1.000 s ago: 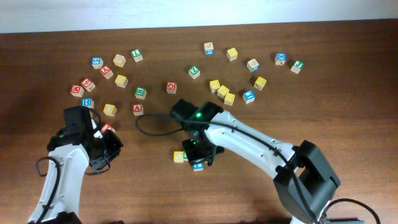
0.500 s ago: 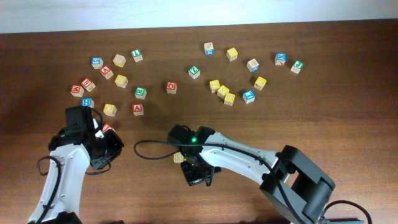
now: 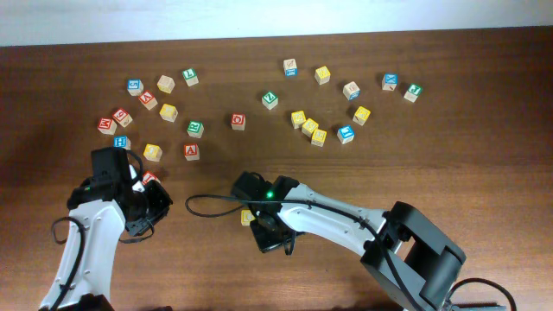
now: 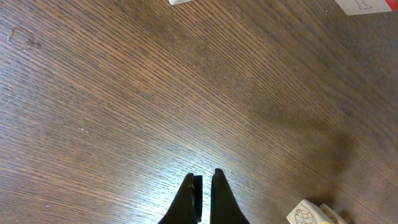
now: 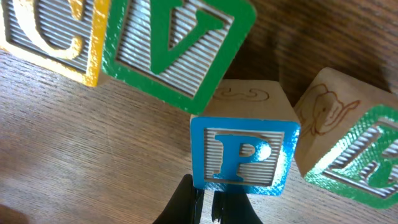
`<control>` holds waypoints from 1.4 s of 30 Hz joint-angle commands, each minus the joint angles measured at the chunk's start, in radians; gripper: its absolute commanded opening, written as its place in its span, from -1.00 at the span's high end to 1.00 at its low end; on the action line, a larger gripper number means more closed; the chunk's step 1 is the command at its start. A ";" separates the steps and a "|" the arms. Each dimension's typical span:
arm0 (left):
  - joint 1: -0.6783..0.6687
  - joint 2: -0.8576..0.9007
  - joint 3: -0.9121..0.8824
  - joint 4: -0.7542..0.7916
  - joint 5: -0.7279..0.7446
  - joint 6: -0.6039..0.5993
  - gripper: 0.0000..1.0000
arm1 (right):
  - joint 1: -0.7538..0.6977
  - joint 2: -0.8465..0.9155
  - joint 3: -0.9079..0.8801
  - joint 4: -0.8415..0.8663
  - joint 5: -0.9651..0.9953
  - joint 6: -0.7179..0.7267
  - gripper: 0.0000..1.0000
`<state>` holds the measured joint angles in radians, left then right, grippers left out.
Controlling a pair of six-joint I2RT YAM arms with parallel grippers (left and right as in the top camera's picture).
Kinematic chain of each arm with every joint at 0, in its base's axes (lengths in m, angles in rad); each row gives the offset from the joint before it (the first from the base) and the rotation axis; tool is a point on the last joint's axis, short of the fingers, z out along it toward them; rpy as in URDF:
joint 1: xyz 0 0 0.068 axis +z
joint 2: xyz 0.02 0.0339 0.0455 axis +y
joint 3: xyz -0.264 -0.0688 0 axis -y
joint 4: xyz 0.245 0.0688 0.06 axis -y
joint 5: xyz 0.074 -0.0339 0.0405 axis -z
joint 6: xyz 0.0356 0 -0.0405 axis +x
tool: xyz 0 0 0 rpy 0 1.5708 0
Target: Spell out CVPR
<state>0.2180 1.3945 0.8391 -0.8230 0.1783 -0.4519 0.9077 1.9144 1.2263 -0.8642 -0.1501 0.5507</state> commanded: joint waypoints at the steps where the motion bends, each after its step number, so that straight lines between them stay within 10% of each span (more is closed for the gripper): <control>1: -0.002 -0.011 0.008 -0.002 -0.001 0.016 0.99 | 0.000 -0.010 -0.005 -0.007 -0.021 0.001 0.92; 10: -0.002 -0.011 0.008 -0.001 -0.003 0.016 0.99 | 0.041 -0.017 0.074 -0.006 -0.078 -0.158 0.92; 42: -0.002 -0.011 0.008 -0.005 -0.002 0.016 1.00 | 0.040 0.022 0.138 -0.001 0.162 -0.035 0.92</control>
<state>0.2180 1.3945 0.8391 -0.8299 0.1783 -0.4519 0.9508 1.9465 1.3334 -0.8757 0.0006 0.5018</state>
